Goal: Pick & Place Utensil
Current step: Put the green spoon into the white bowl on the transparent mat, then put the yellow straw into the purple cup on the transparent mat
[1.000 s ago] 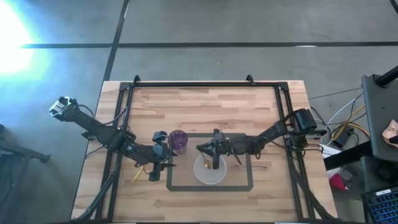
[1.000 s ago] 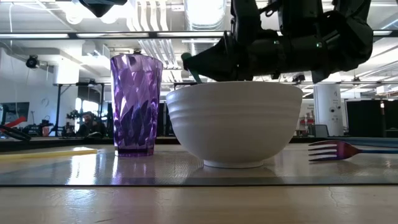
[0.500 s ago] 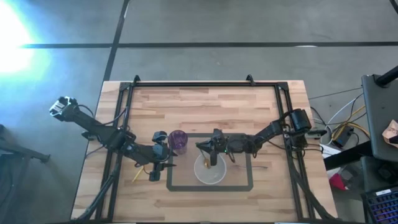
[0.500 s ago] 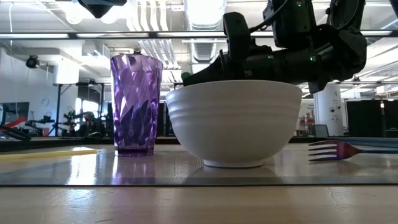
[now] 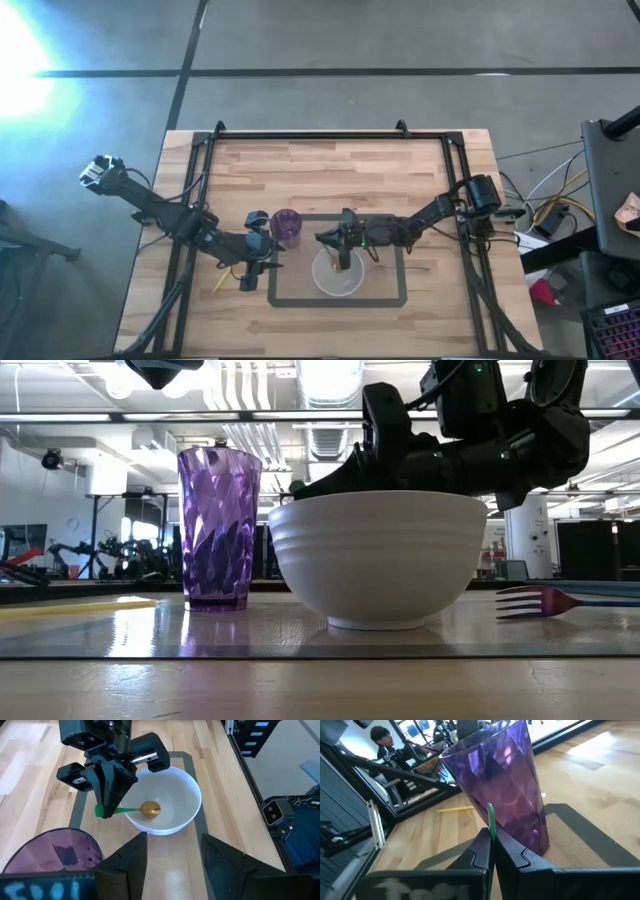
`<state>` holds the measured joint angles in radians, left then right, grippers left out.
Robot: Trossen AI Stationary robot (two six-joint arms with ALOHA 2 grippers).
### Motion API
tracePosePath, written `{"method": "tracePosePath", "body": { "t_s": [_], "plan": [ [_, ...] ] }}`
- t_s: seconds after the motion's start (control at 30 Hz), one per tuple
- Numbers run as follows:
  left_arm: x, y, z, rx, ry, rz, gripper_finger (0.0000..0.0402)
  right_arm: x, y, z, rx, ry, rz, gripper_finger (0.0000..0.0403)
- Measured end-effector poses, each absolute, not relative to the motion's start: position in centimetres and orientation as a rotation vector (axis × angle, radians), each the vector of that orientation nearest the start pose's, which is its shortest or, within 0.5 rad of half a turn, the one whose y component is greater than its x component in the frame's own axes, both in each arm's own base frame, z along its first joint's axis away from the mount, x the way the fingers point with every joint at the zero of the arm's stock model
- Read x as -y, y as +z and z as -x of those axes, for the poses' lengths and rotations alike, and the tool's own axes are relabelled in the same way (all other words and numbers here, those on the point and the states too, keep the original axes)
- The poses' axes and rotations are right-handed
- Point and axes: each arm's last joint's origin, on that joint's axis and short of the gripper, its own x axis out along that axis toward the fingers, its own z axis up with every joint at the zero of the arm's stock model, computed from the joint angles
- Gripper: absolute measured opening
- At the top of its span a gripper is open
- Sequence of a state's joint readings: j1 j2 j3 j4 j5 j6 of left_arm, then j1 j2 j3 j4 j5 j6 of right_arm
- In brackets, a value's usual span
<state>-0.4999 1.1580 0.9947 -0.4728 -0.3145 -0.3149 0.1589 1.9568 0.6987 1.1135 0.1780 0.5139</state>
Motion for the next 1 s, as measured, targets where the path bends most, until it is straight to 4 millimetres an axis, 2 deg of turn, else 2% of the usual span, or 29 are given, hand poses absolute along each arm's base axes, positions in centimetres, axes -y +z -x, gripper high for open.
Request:
{"method": "tracePosePath", "body": {
  "t_s": [0.73,1.0],
  "plan": [
    [10.8,30.8,-21.7,-0.604,-0.084,0.053,0.0177,-5.0,11.8,-34.3,-0.148,-0.053,-0.476,0.0083],
    [10.8,30.7,-21.6,-0.616,-0.083,0.051,0.0177,-4.9,12.9,-34.1,-0.164,-0.056,-0.435,0.0117]
  ]
}}
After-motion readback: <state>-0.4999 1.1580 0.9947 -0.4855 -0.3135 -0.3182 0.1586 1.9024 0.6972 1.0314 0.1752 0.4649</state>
